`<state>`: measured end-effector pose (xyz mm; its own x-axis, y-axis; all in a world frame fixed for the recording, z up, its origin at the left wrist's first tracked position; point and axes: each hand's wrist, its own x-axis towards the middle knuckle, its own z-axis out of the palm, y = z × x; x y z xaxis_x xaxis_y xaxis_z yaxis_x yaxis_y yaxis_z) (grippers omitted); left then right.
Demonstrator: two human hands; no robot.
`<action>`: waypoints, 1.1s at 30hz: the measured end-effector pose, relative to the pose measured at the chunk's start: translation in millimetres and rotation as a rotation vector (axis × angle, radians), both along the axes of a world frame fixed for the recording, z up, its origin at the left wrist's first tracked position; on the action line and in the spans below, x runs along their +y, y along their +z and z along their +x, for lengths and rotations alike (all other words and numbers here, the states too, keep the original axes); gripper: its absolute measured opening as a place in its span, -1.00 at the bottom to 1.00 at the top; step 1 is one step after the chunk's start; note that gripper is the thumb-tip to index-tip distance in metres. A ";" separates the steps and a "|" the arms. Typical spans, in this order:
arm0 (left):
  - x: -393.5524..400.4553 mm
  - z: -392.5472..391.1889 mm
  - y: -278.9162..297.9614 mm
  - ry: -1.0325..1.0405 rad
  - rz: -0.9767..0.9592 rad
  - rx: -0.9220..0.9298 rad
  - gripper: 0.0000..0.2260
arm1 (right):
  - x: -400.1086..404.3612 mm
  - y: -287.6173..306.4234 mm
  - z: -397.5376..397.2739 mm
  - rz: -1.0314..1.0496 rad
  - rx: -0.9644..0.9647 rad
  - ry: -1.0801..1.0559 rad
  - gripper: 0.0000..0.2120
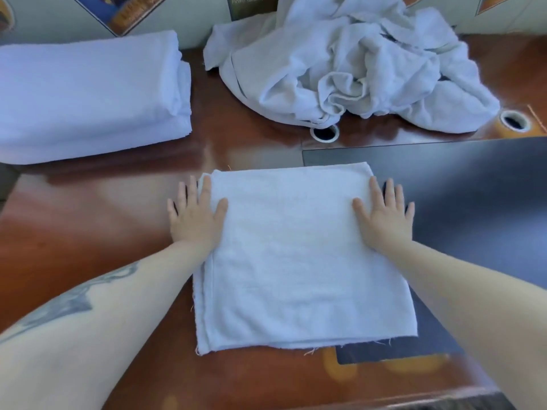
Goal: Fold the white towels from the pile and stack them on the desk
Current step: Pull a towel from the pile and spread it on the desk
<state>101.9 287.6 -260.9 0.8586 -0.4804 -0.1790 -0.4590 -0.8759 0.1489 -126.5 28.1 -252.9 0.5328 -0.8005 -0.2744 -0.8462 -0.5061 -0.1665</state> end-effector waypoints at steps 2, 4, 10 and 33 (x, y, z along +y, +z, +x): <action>20.9 -13.5 4.0 0.012 -0.038 -0.012 -0.45 | 11.9 5.5 -26.5 0.012 -0.079 -0.052 -0.39; 41.1 -40.0 7.9 0.053 -0.114 0.004 -0.46 | 31.8 10.5 -53.9 0.037 -0.134 -0.053 -0.43; 78.3 -170.9 26.4 0.478 -0.322 0.004 -0.55 | 109.7 23.4 -127.8 -0.037 -0.346 -0.207 -0.56; -13.7 -337.5 73.3 1.563 -1.744 1.038 -0.79 | 121.2 46.1 -178.6 1.482 -1.183 -1.163 -0.72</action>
